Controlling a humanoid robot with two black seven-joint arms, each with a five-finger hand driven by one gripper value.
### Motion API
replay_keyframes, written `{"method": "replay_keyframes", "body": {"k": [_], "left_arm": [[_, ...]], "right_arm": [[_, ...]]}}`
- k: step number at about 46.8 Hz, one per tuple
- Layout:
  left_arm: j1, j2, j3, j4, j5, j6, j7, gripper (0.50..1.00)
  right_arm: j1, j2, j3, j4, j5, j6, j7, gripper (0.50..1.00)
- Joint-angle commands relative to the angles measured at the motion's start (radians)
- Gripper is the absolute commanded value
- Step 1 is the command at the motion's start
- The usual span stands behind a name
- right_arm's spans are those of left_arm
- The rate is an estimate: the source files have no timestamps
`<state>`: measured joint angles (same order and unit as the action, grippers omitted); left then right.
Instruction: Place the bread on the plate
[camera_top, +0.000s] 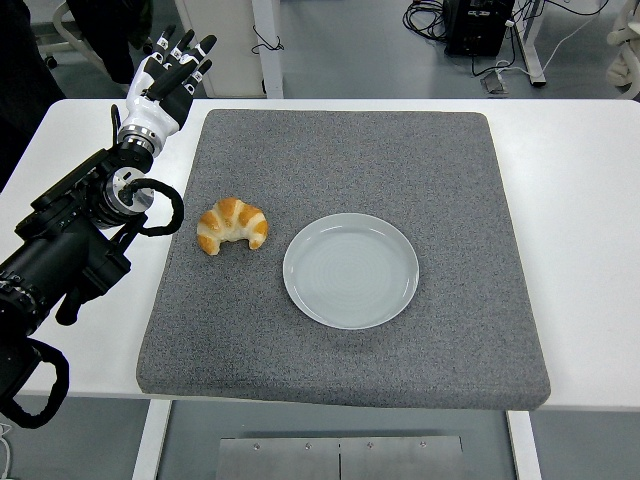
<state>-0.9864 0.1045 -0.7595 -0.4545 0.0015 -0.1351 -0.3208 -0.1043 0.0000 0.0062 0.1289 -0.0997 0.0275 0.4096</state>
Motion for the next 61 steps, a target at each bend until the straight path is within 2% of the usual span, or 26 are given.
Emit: {"method": "replay_keyframes", "body": {"k": [1, 19, 24, 30, 36, 42, 53, 61], "left_arm": [[0.0, 0.0, 0.002, -0.001, 0.0, 0.0, 0.0, 0.965], [-0.006, 0.017, 0.005, -0.006, 0.005, -0.006, 0.003, 0.965], [-0.018, 0.046, 0.022, -0.021, 0.012, 0.0, 0.014, 0.963], [-0.021, 0.095, 0.058, -0.09, 0.041, 0.018, 0.011, 0.958], [-0.035, 0.129, 0.097, -0.142, 0.075, 0.08, 0.012, 0.955], [-0.057, 0.168, 0.186, -0.187, 0.081, 0.089, 0.016, 0.954], [-0.112, 0.306, 0.393, -0.377, 0.127, 0.141, 0.02, 0.942], [-0.13, 0.382, 0.431, -0.501, 0.215, 0.152, 0.04, 0.942]], "right_arm": [[0.0, 0.0, 0.0, 0.0, 0.0, 0.0, 0.0, 1.0], [0.0, 0.0, 0.0, 0.0, 0.0, 0.0, 0.0, 1.0], [0.0, 0.0, 0.0, 0.0, 0.0, 0.0, 0.0, 1.0], [0.0, 0.0, 0.0, 0.0, 0.0, 0.0, 0.0, 1.0], [0.0, 0.0, 0.0, 0.0, 0.0, 0.0, 0.0, 1.0], [0.0, 0.0, 0.0, 0.0, 0.0, 0.0, 0.0, 1.0], [0.0, 0.0, 0.0, 0.0, 0.0, 0.0, 0.0, 1.0], [0.0, 0.0, 0.0, 0.0, 0.0, 0.0, 0.0, 1.0]]}}
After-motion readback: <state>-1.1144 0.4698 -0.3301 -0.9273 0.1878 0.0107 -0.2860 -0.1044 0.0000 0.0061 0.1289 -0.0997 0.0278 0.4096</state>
